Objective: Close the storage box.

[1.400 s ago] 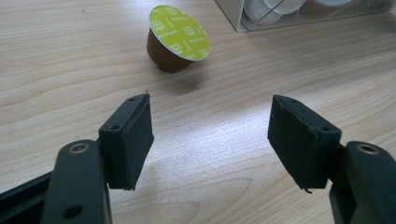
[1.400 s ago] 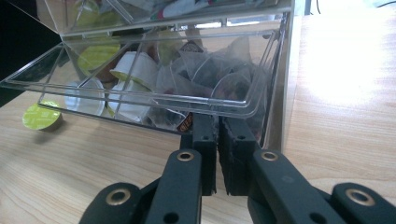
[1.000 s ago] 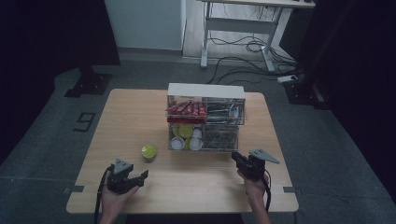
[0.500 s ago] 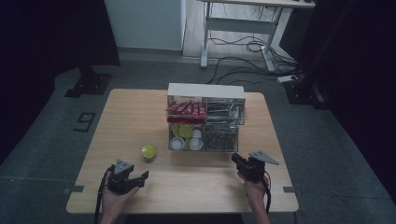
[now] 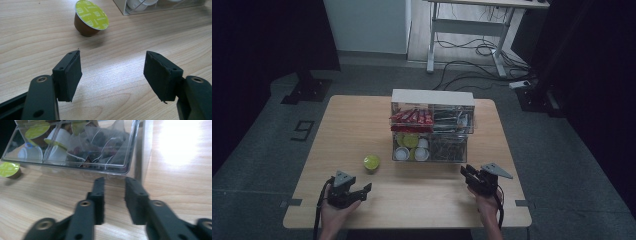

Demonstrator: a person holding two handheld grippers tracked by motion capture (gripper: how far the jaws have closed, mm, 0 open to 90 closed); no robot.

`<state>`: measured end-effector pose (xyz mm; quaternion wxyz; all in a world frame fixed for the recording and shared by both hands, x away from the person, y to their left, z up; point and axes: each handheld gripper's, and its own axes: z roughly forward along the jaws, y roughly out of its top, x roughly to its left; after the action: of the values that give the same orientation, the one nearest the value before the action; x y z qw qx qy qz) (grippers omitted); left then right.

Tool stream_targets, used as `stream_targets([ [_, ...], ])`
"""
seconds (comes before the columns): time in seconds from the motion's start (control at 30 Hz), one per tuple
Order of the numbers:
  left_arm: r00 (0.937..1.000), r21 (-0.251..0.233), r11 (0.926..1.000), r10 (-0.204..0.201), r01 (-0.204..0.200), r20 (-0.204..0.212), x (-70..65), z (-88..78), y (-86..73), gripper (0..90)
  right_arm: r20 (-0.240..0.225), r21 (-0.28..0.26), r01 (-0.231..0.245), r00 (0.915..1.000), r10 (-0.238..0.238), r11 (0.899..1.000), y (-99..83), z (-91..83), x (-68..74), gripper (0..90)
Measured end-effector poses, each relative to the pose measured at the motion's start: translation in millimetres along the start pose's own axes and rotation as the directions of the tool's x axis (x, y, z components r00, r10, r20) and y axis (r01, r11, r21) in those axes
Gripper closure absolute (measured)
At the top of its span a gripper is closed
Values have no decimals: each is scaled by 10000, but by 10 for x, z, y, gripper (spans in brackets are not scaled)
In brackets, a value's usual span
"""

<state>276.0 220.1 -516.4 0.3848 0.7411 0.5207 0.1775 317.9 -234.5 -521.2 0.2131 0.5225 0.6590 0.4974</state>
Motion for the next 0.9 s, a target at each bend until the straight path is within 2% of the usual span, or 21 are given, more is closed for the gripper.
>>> stream_targets([
  [0.1,10000,-45,10000,9,-9,19,-2,-5,0,307,147,-149,38,9999,-36,9999,-1,-39,-8,518],
  [0.13,10000,-45,10000,9,-9,19,-2,-5,0,307,147,-149,38,9999,-36,9999,-1,-39,-8,518],
  [0.17,10000,-46,10000,22,-21,19,-6,-3,-1,306,91,-127,93,9999,-92,9999,-8,-66,-16,468],
  [0.3,10000,-5,10000,25,-25,51,-15,2,-3,306,71,77,262,9996,-263,9996,-42,-109,-35,410],
  [0.43,10000,-29,10000,50,-50,70,-25,-2,-2,305,87,170,368,9993,-369,9992,-64,-138,-53,395],
  [0.47,9999,-17,10000,63,-63,88,-31,-6,-1,304,367,390,687,9969,-701,9969,-117,-194,-94,377],
  [0.53,9999,-19,10000,53,-53,89,-33,-4,-3,303,391,421,691,9967,-708,9967,-139,-214,-113,374],
  [0.9,10000,201,9998,68,-69,66,-37,58,-29,298,739,646,373,9964,-420,9972,-369,-479,-455,374],
])
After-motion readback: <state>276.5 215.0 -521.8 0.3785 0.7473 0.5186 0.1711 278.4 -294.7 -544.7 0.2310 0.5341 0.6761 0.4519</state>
